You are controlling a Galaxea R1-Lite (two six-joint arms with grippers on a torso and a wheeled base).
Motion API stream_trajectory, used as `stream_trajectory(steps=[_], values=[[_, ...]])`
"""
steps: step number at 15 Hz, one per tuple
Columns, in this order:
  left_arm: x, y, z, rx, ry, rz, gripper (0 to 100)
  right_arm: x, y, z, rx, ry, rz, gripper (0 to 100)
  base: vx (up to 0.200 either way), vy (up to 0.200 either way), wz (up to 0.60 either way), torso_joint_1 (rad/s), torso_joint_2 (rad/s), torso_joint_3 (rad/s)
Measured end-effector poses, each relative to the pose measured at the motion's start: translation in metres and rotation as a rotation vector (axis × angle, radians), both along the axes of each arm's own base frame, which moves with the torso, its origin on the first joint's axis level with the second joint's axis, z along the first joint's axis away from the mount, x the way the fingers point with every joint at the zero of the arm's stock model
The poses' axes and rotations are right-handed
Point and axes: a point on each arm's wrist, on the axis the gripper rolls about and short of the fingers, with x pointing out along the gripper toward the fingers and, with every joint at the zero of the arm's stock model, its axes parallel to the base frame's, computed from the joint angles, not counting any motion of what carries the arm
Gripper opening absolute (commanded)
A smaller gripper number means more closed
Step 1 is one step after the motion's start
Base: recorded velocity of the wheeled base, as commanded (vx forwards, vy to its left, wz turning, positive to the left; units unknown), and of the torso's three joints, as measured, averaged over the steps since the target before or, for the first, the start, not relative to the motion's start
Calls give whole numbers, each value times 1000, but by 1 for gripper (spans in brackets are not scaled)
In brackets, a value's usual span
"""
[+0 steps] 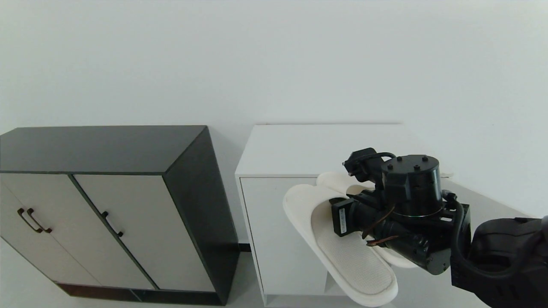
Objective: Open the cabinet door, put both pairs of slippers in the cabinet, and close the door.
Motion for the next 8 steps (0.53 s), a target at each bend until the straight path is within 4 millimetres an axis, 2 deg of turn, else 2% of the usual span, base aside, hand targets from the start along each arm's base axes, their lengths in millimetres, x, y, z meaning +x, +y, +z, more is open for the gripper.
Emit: stream_trajectory(steps=[8], values=[[0,0,0,0,1,0,0,-9,1,-1,6,-10,24,0,0,-200,0,2,2,1]])
